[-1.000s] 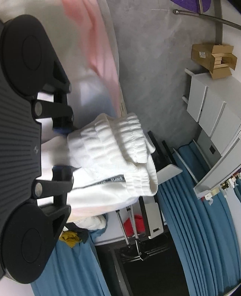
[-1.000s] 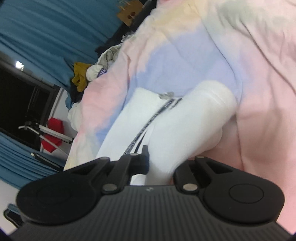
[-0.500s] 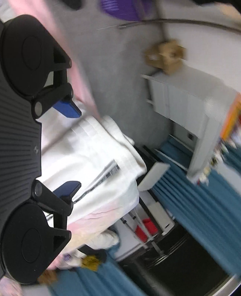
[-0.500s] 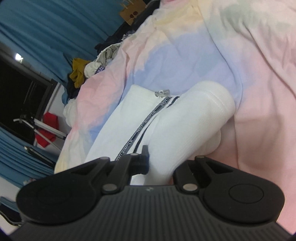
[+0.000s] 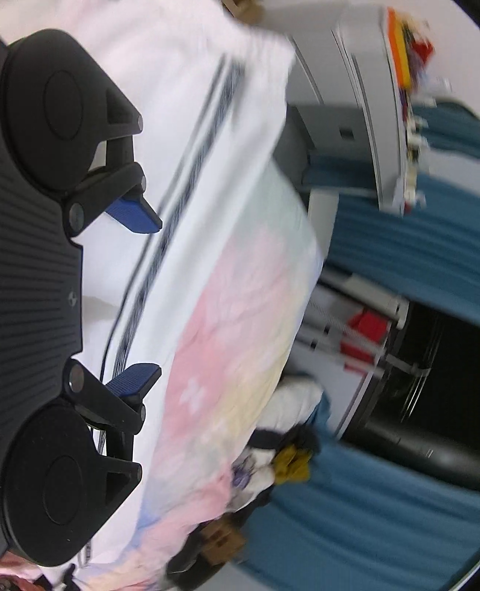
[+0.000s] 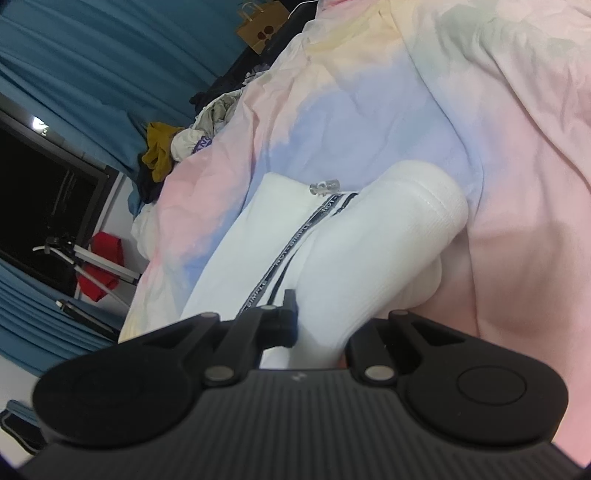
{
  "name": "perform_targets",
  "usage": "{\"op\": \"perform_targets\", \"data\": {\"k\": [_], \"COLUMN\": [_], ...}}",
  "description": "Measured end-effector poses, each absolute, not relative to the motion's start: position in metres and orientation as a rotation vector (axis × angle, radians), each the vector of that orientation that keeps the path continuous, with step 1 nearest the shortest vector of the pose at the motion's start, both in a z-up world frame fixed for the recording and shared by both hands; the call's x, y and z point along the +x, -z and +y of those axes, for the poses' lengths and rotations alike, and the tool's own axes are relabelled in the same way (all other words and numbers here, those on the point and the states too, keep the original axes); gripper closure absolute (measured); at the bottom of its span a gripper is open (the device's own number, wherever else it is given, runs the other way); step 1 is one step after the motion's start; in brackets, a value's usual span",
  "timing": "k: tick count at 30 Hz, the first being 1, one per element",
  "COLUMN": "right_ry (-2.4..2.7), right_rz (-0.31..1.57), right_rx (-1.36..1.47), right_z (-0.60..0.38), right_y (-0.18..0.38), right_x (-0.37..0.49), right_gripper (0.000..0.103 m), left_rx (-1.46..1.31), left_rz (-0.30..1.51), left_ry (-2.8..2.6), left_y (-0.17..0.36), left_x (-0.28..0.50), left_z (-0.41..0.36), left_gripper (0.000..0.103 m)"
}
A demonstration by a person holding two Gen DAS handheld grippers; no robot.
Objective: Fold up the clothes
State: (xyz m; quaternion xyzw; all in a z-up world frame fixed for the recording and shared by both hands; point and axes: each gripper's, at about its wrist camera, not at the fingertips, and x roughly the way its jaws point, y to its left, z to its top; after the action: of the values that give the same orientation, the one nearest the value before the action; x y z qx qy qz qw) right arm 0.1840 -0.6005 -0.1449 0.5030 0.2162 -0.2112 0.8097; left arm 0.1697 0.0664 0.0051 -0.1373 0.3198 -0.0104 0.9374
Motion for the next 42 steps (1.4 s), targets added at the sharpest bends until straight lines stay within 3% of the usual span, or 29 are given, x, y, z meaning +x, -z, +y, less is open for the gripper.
{"op": "perform_targets", "data": {"k": [6,12,29,35,42], "right_ry": [0.447,0.458,0.472,0.460,0.414], "right_rz": [0.450,0.456,0.417,0.385,0.275], "right_rx": [1.071,1.021,0.892,0.964,0.705], "right_z": [-0.599,-0.597,-0.584,-0.589,-0.550], "right_y": [0.145,0.142,0.127,0.131,0.073], "right_x": [0.183,0.187,0.193,0.189,0.195], "right_gripper": [0.093,0.092,0.092,0.092,0.092], "left_rx": [0.041,0.091,0.071,0.033,-0.012], "left_rz": [0.684,0.775,0.745,0.737,0.727], "left_ry": [0.033,0.044,0.091,0.098,0.105], "left_y": [0.048,0.096,0.106,0.103,0.100], "left_x": [0.189,0.197,0.209,0.209,0.208], "left_z": [-0.017,-0.028,-0.003,0.000,0.003], "left_gripper": [0.024,0.024,0.022,0.022,0.022]}}
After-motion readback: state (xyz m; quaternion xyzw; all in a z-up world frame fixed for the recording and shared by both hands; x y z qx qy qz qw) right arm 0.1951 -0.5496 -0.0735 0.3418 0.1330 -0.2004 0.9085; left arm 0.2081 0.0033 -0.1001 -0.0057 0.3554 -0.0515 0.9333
